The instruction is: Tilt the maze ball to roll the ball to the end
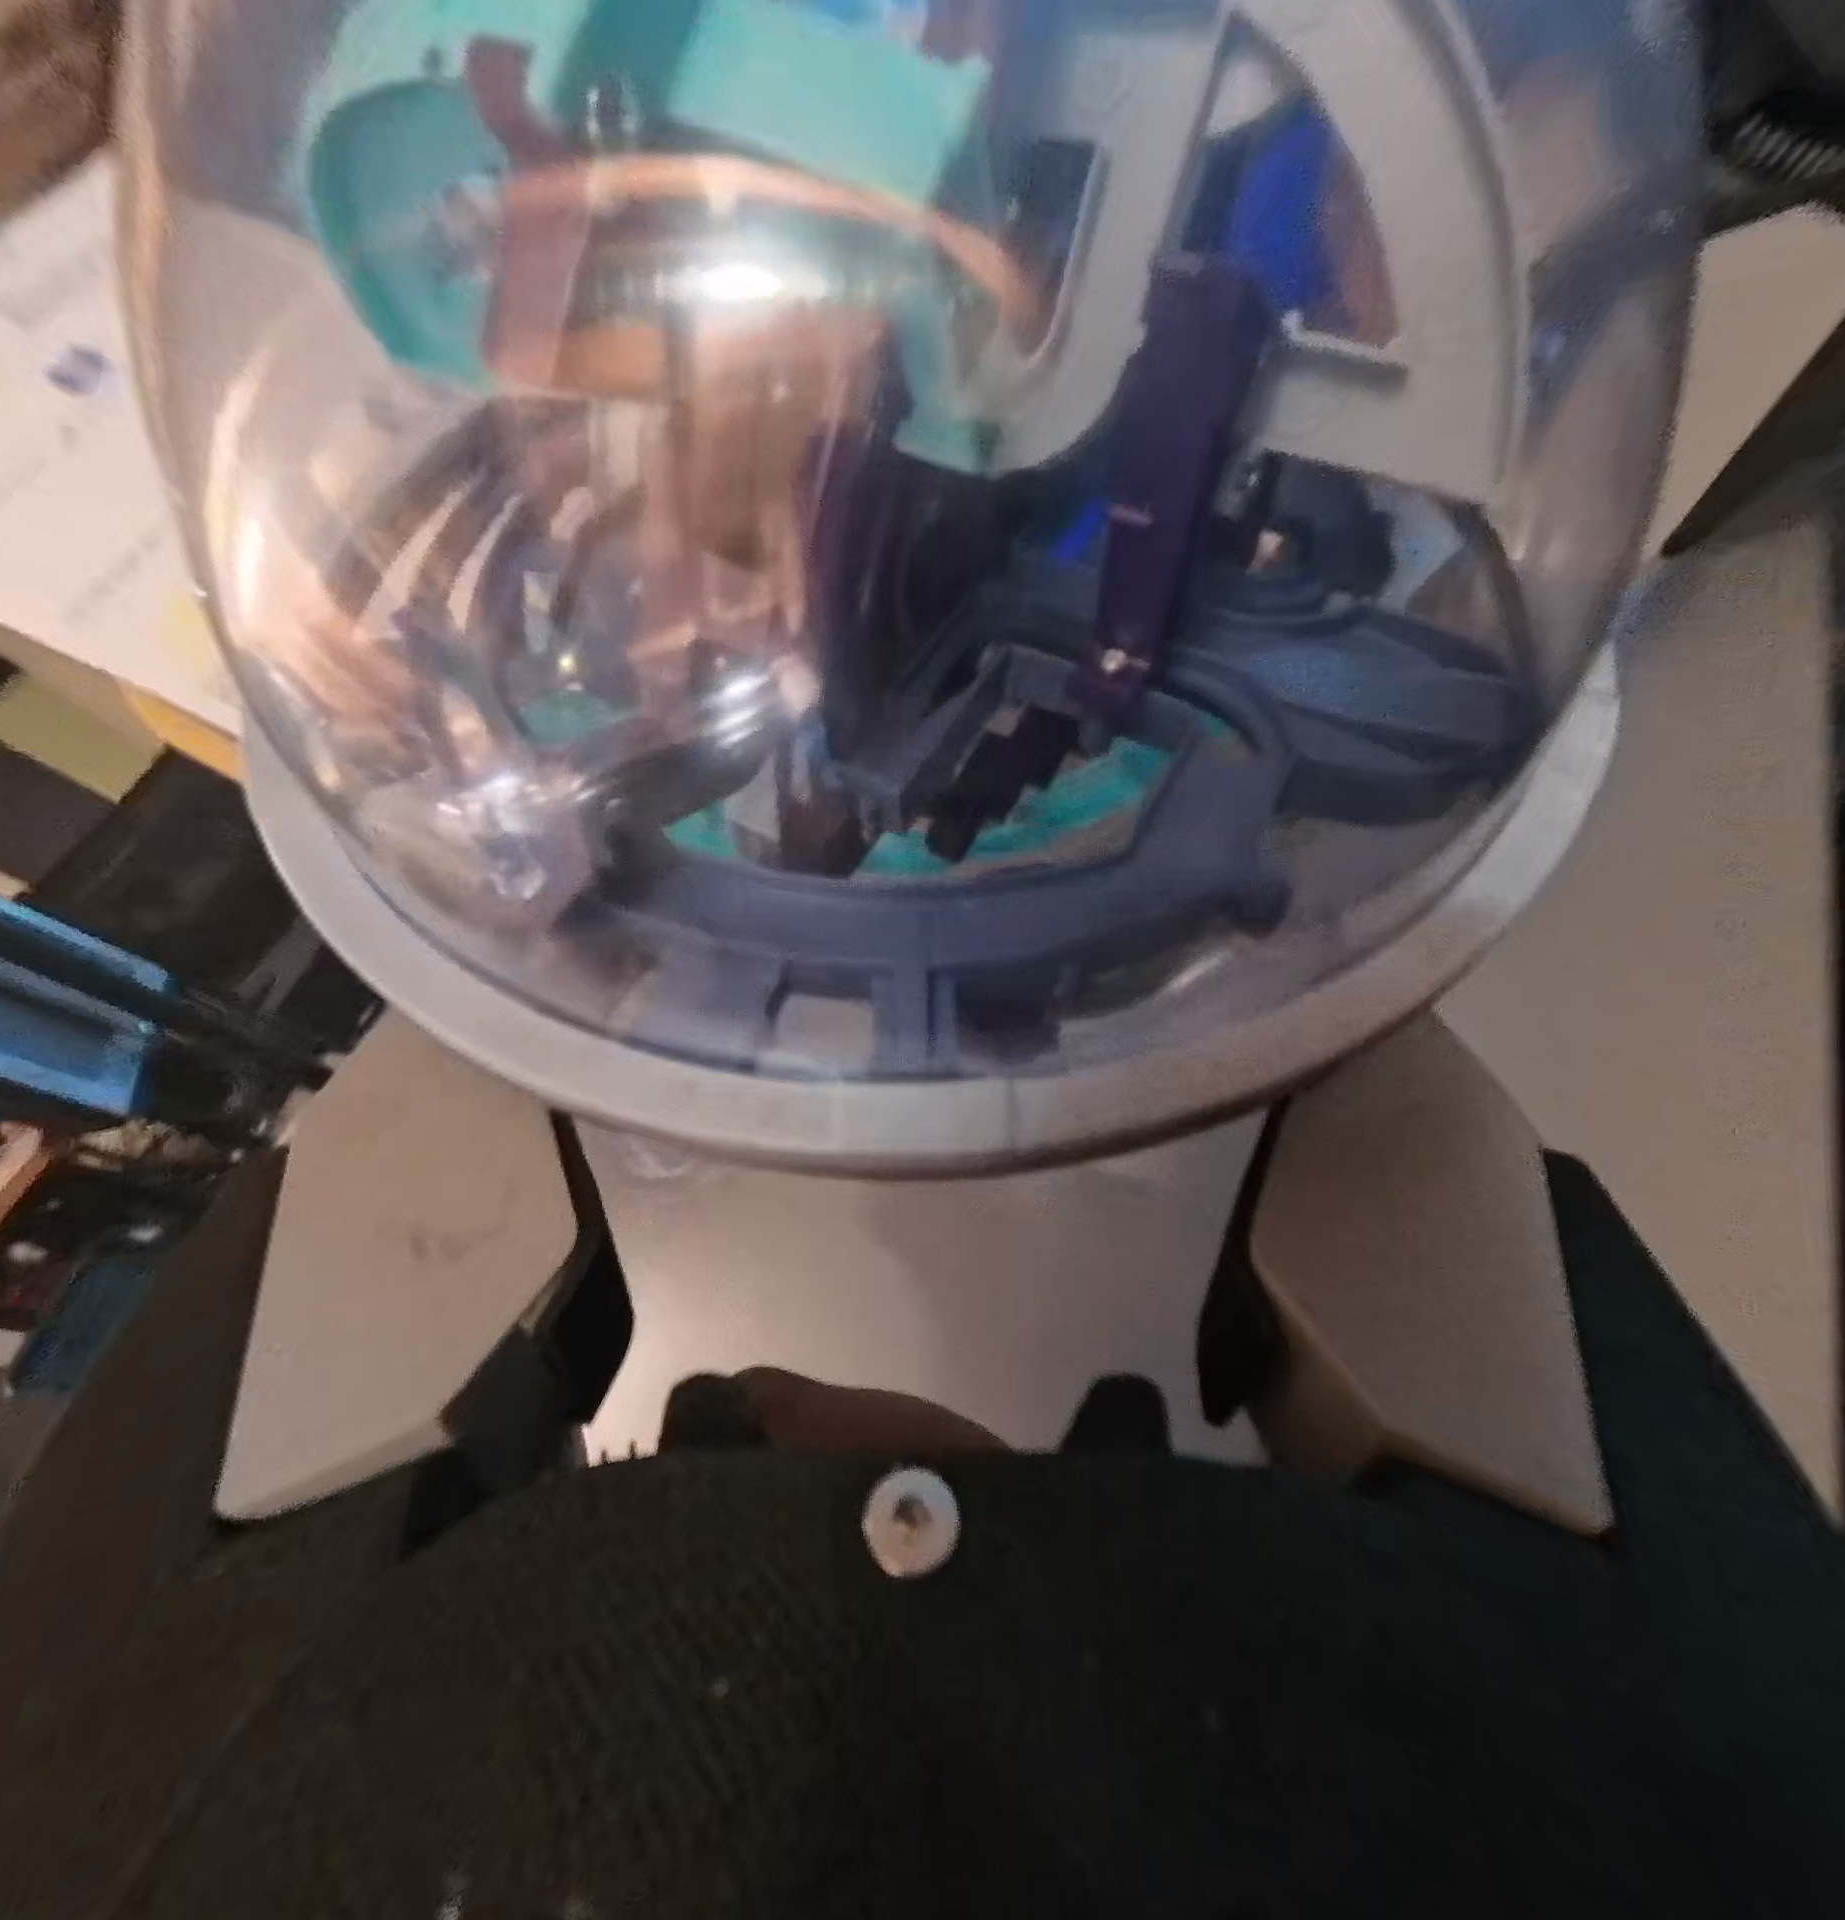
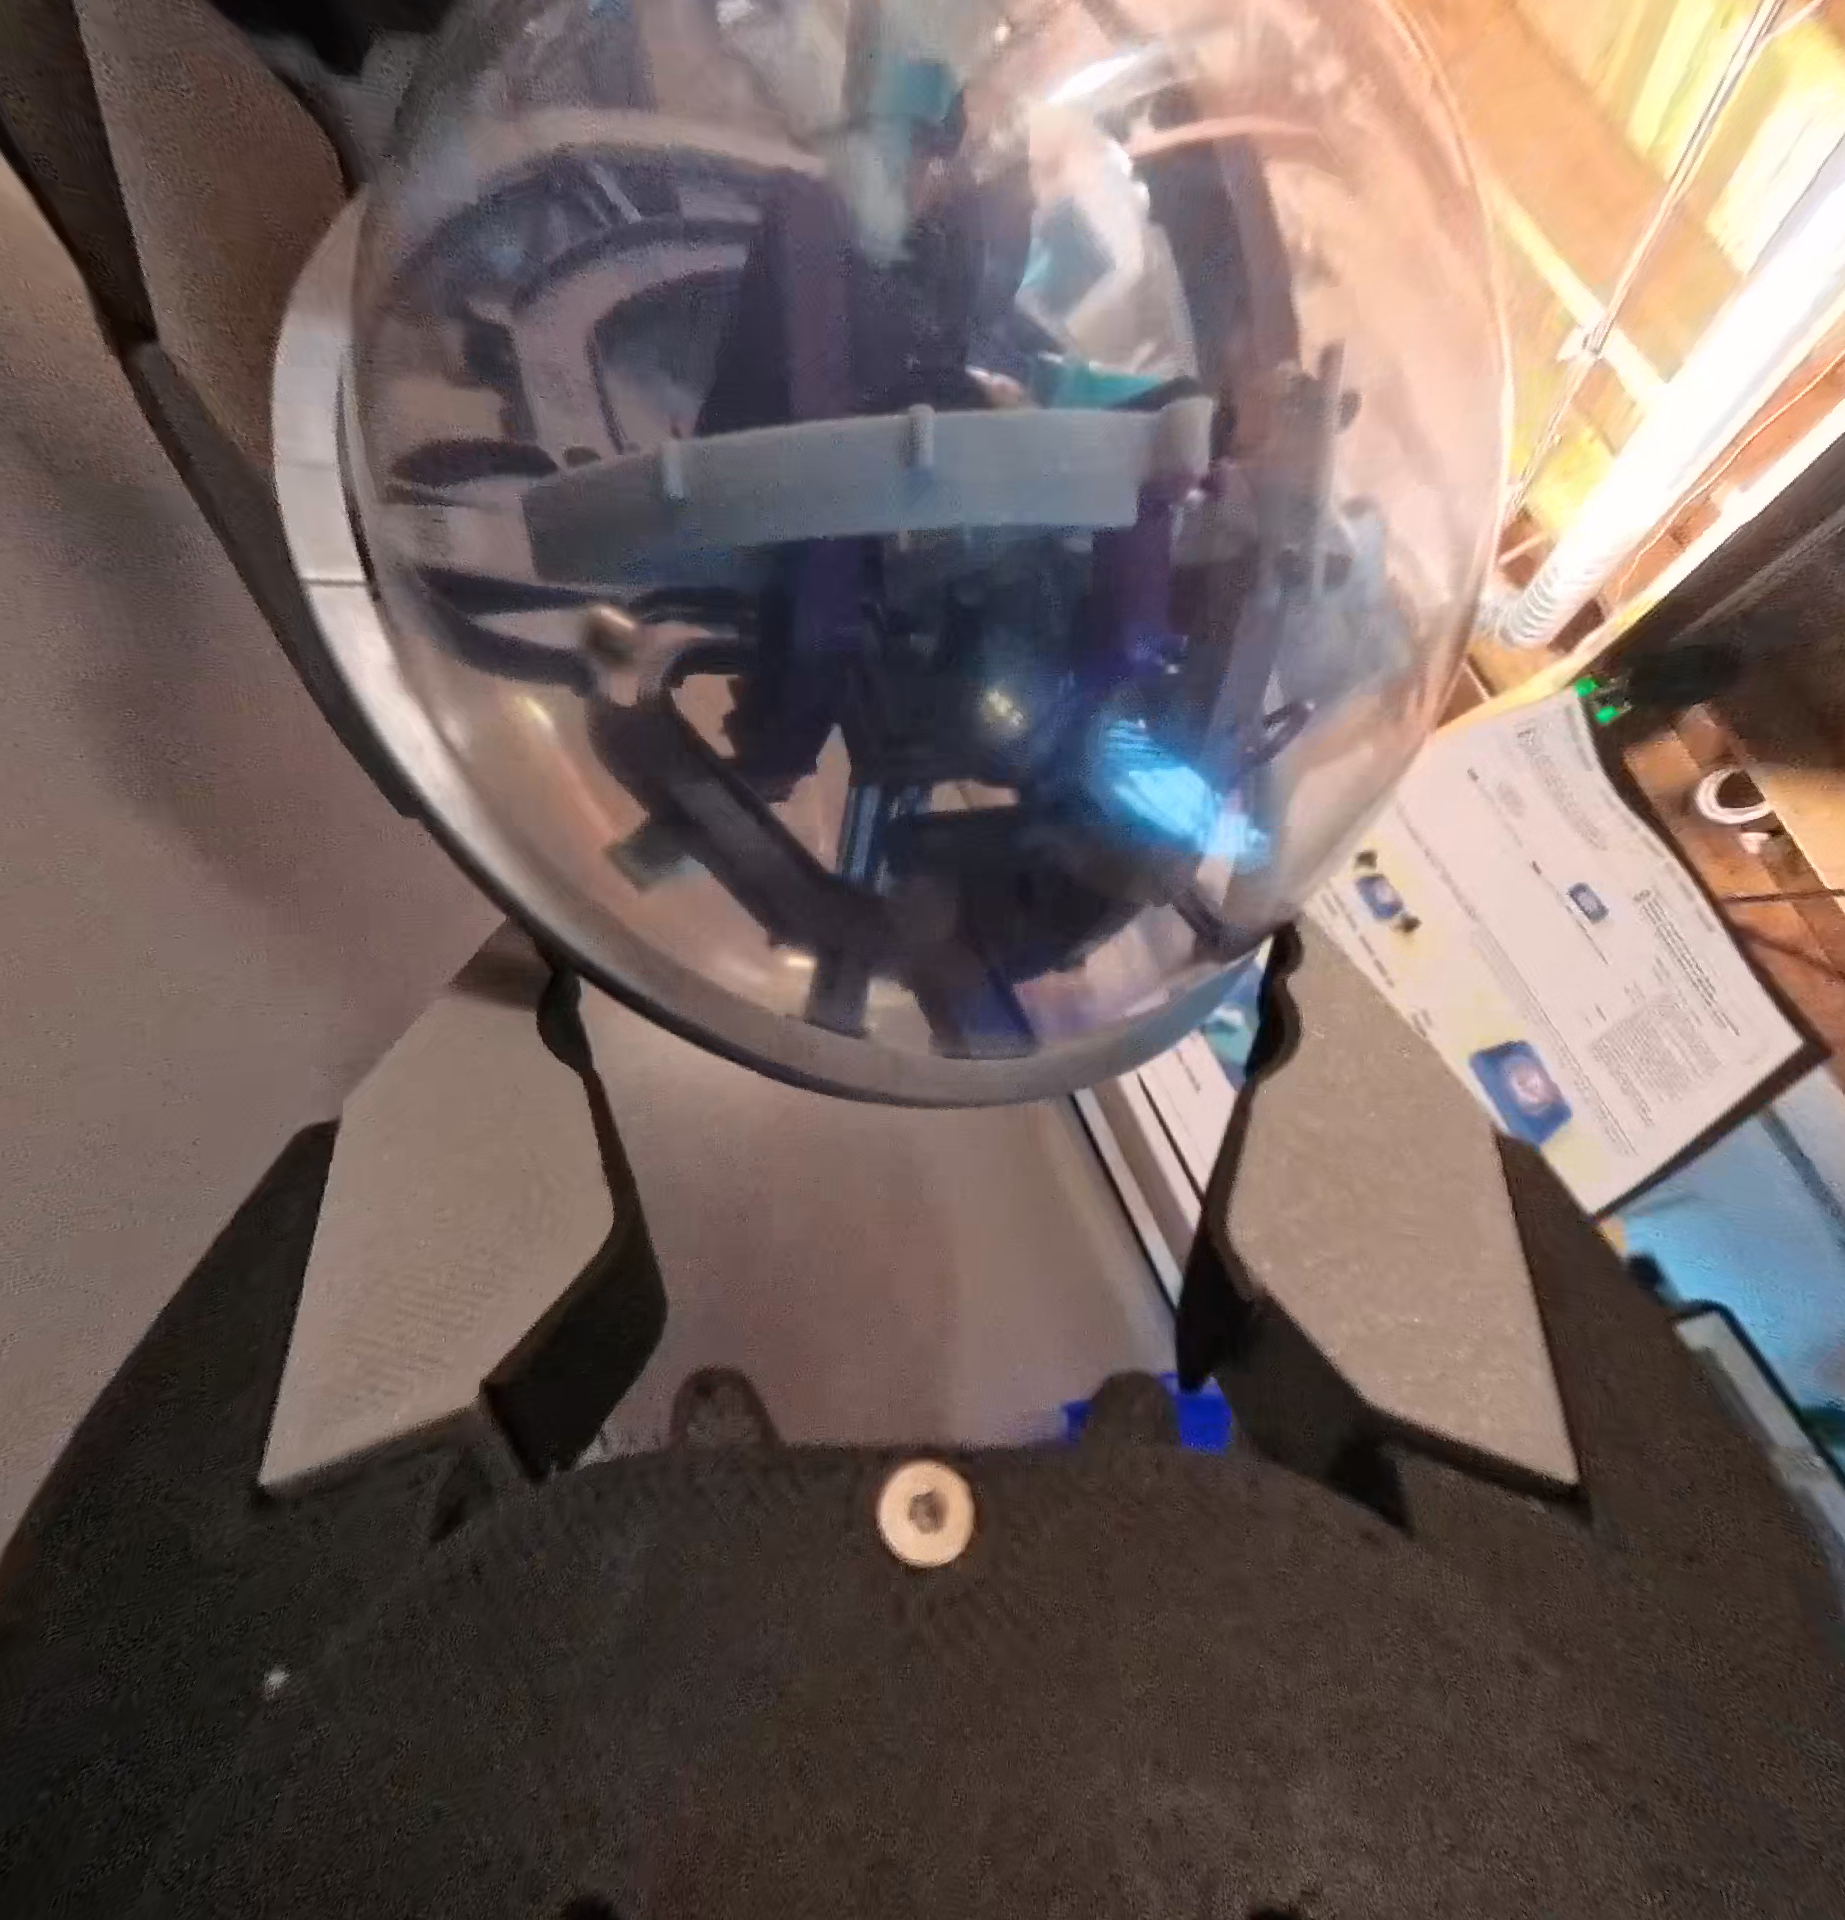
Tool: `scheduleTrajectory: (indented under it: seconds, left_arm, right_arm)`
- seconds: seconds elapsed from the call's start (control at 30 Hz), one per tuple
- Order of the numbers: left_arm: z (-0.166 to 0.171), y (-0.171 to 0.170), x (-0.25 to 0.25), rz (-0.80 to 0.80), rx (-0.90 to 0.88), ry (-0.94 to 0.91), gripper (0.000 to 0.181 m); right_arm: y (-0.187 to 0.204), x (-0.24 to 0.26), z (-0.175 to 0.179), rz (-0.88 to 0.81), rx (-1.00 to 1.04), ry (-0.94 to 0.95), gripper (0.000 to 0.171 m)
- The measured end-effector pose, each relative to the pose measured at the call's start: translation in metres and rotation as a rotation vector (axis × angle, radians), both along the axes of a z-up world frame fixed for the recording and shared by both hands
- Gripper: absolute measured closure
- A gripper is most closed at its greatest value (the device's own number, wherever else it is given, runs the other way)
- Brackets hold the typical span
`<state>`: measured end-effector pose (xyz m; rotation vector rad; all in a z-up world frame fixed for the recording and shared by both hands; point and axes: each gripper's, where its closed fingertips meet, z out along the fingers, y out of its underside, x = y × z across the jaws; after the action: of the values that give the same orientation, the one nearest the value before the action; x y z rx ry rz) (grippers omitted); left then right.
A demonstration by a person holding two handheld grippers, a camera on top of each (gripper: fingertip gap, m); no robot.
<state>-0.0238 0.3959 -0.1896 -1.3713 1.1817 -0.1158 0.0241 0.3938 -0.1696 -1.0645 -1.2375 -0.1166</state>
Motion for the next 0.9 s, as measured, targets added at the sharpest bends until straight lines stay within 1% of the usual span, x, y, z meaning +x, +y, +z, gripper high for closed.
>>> scheduleTrajectory:
  seconds: [0.07, 0.13, 0.33, 0.43, 0.63, 0.7, 0.77, 0.8, 0.83, 0.9]
  left_arm:
    - [-0.012, 0.007, -0.001, 0.006, -0.028, 0.015, 0.040]
    - [-0.012, 0.005, 0.000, -0.017, -0.036, -0.006, 0.041]
    - [-0.020, 0.013, 0.002, -0.014, -0.040, -0.007, 0.041]
    - [-0.023, 0.020, 0.001, -0.005, -0.035, -0.021, 0.041]
    - [-0.035, 0.037, -0.005, 0.030, -0.079, 0.034, 0.041]
    - [-0.041, 0.041, -0.008, 0.030, -0.112, 0.062, 0.041]
    - [-0.050, 0.040, -0.011, 0.013, -0.178, 0.097, 0.050]
    - [-0.053, 0.039, -0.012, 0.002, -0.204, 0.108, 0.052]
    - [-0.056, 0.039, -0.013, -0.006, -0.223, 0.120, 0.051]
    - [-0.063, 0.037, -0.013, -0.029, -0.262, 0.150, 0.051]
  right_arm:
    - [0.004, 0.000, -0.007, -0.027, 0.017, -0.037, 0.044]
    - [0.001, 0.000, -0.005, -0.015, 0.022, -0.035, 0.044]
    - [0.006, 0.003, -0.009, -0.043, 0.037, -0.076, 0.044]
    - [0.014, 0.003, -0.013, -0.060, 0.015, -0.094, 0.044]
    - [0.033, 0.002, -0.025, -0.075, -0.028, -0.095, 0.044]
    - [0.035, 0.002, -0.030, -0.051, -0.084, -0.096, 0.048]
    - [0.036, 0.004, -0.037, -0.012, -0.151, -0.102, 0.049]
    - [0.037, 0.004, -0.042, 0.005, -0.206, -0.102, 0.049]
    - [0.036, 0.004, -0.046, 0.035, -0.270, -0.093, 0.049]
    - [0.033, 0.002, -0.051, 0.096, -0.373, -0.073, 0.043]
